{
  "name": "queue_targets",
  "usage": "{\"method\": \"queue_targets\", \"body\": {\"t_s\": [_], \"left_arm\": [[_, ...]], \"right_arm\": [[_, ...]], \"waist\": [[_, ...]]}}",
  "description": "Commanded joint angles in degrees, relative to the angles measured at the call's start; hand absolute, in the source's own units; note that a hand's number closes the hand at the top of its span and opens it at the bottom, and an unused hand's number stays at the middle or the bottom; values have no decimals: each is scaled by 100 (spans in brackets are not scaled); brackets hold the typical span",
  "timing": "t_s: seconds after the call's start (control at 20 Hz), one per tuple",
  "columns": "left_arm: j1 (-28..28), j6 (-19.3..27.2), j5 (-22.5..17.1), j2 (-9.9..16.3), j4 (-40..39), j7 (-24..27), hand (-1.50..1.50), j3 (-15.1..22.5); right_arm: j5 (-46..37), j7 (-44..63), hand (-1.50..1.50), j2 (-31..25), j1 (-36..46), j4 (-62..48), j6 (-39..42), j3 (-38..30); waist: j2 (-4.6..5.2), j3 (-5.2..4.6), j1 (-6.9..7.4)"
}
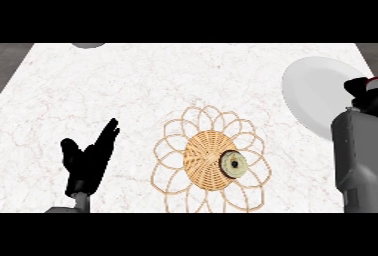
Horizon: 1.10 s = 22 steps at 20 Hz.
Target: Pick the can from the placemat and place it in the plate
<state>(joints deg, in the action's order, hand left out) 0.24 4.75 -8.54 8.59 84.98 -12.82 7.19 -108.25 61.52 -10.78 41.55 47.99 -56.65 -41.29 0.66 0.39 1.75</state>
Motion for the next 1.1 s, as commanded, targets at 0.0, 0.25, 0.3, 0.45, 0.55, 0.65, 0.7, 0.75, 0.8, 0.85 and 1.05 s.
{"method": "queue_targets", "body": {"t_s": [0.0, 0.25, 0.3, 0.45, 0.55, 0.65, 0.7, 0.75, 0.8, 0.85, 1.05], "left_arm": [[-23, 33, 30, -98, -148, -112, 0, 75], [72, 4, 83, -50, -194, -53, 0, 46], [-49, -191, -116, 31, -417, 193, 0, -189], [91, 57, 153, -181, -114, -60, 0, 175], [-3, -32, 8, -28, -139, -105, 0, -67], [-75, -28, 35, -104, -308, -14, 0, -37], [316, -46, 145, -125, -196, 196, 0, 115], [23, 89, 191, -294, -257, 43, 0, 185], [109, -6, 98, -122, -79, -26, 0, 63], [189, 36, 170, -138, -363, 256, 0, -7], [80, -99, 18, -37, -361, 150, 0, -173]], "right_arm": [[1018, 274, 150, -309, 141, -686, -43, -594], [2216, -733, -150, -655, 282, -1971, -31, -696], [2725, -1299, -150, -750, 308, -2036, -74, -667], [3253, -2008, -150, -892, 492, -2207, -422, -661], [3882, -2802, -150, -649, 311, -1911, -752, -579], [4206, -3195, -150, -809, 344, -1763, -956, -608], [4305, -3379, -150, -702, 226, -1540, -1280, -562], [4370, -3466, -150, -479, 284, -1514, -1604, -509], [4779, -3707, -150, -766, 264, -1311, -1352, -566], [5089, -3992, -150, -499, 29, -1039, -1519, -486], [6175, -4630, -150, -151, -251, -520, -1768, -301]], "waist": [[14, -15, -61], [23, -12, 16], [18, -12, -33], [29, -2, 45], [-16, -6, -62], [24, 4, -36], [-4, 1, -20], [20, 1, -12], [-10, 3, -41], [-30, -6, -125], [-22, -14, -88]]}}
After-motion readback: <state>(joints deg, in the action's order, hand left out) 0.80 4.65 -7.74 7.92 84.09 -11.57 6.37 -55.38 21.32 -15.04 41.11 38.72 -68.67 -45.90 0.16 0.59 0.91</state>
